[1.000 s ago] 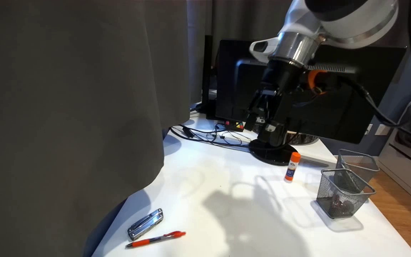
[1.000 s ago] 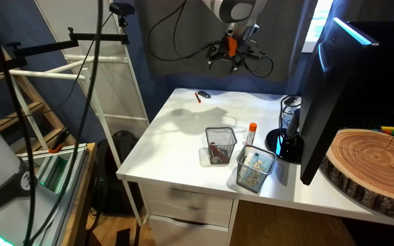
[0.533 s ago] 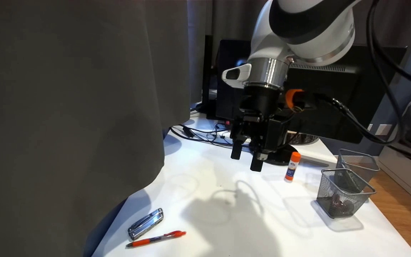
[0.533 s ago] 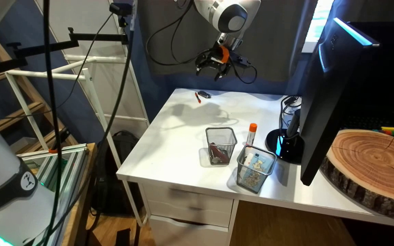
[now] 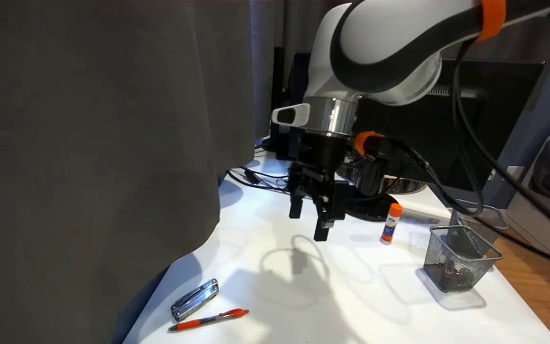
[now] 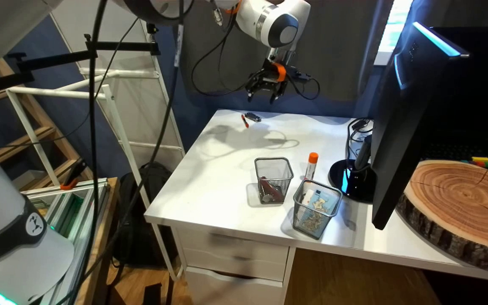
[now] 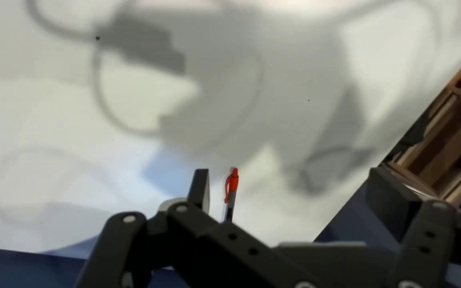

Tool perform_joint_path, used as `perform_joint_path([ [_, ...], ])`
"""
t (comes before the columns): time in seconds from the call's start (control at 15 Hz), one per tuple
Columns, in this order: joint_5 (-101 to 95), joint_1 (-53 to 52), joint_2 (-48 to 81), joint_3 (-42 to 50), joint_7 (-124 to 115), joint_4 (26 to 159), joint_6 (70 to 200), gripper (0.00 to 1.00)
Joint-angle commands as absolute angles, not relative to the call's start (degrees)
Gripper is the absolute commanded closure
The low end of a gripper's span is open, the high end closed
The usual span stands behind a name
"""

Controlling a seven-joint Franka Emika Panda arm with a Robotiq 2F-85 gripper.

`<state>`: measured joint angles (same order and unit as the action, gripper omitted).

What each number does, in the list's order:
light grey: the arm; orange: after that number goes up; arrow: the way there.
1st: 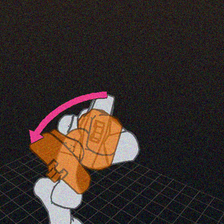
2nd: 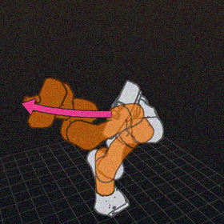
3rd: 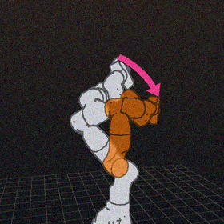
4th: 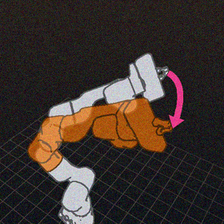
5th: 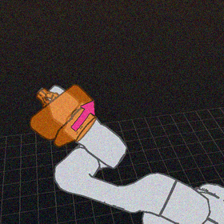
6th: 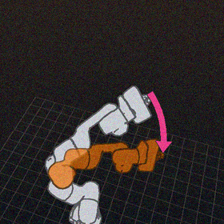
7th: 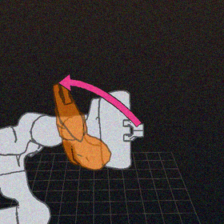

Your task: Put the pen in the basket on the left

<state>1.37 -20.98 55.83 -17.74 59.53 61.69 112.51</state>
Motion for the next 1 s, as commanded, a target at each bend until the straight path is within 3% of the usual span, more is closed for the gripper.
perform_joint_path([
  [0.0,-5.6,-27.6,64.0,-15.2,62.2,47.7,110.7,0.00],
  [0.27,-8.1,-30.7,71.2,-15.0,67.2,37.4,111.6,0.00],
  [0.33,-7.5,-30.1,65.4,-14.6,63.5,46.4,112.8,0.00],
  [0.93,-9.9,-32.7,77.3,-11.6,71.3,32.4,118.5,0.00],
])
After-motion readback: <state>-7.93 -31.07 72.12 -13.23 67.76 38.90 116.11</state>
